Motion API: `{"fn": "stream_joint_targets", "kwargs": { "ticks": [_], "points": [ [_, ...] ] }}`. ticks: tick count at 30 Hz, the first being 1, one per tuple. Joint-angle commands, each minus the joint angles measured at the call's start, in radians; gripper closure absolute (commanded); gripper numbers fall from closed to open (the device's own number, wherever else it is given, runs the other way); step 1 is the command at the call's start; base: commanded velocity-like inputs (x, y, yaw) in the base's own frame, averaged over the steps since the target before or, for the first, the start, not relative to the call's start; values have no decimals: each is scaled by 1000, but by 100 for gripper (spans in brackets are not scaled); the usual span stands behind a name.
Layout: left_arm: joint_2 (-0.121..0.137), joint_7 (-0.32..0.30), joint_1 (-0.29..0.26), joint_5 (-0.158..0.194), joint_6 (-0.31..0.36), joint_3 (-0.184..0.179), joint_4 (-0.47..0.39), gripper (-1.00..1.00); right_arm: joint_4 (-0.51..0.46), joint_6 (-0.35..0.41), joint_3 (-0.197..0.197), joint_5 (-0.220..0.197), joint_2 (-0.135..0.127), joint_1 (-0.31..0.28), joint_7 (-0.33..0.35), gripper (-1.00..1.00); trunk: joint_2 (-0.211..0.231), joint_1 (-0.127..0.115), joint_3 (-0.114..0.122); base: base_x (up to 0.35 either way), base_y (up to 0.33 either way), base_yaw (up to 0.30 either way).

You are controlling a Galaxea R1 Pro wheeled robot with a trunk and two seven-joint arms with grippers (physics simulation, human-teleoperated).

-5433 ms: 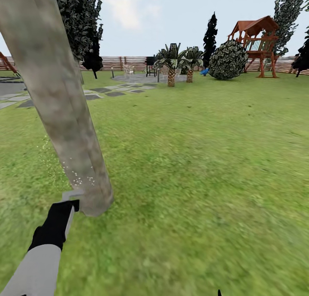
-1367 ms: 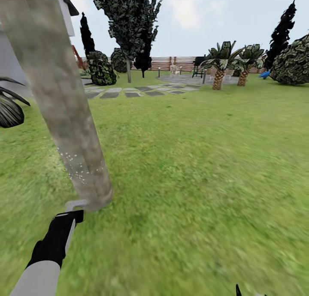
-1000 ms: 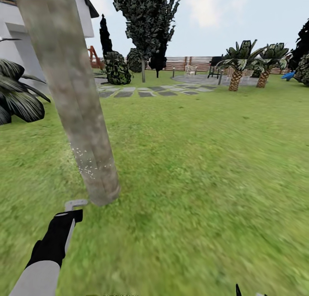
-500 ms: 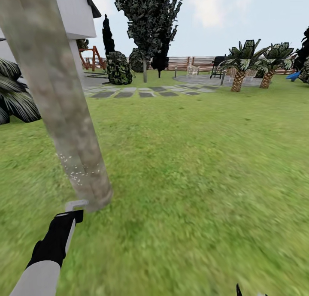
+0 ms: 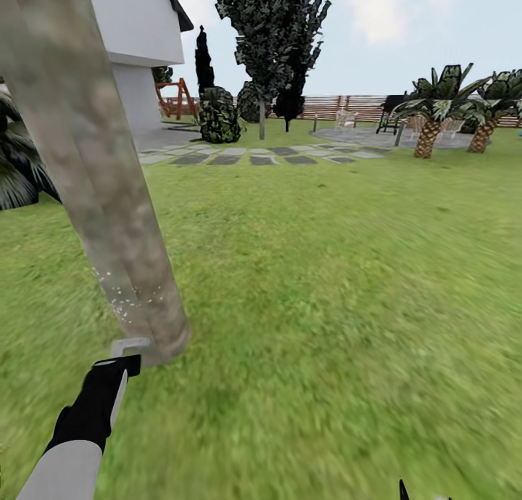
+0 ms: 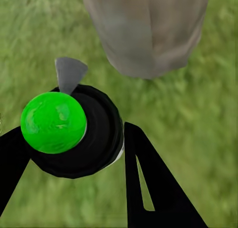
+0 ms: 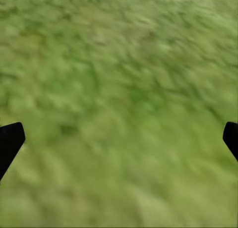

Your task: In the garden, pick up the pesticide atomizer on the floor and spray pesticide onto both trees until each tree trunk is fully covered.

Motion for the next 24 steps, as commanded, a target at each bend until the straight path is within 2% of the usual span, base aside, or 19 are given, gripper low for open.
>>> {"fn": "stream_joint_targets", "kwargs": {
  "ticks": [1,8,17,24],
  "points": [
    [0,0,0,-1,0,0,0,100,0,0,0,0,0,0,0,-100,0,0,0,224,-201,276],
    [0,0,0,-1,-1,0,0,100,0,0,0,0,0,0,0,-100,0,0,0,200,-210,269],
    [0,0,0,-1,-1,0,0,100,1,0,0,0,1,0,0,-100,0,0,0,11,-270,36],
    [1,1,0,-1,0,1,0,100,1,0,0,0,2,0,0,-100,0,0,0,33,-273,244]
  ]
}}
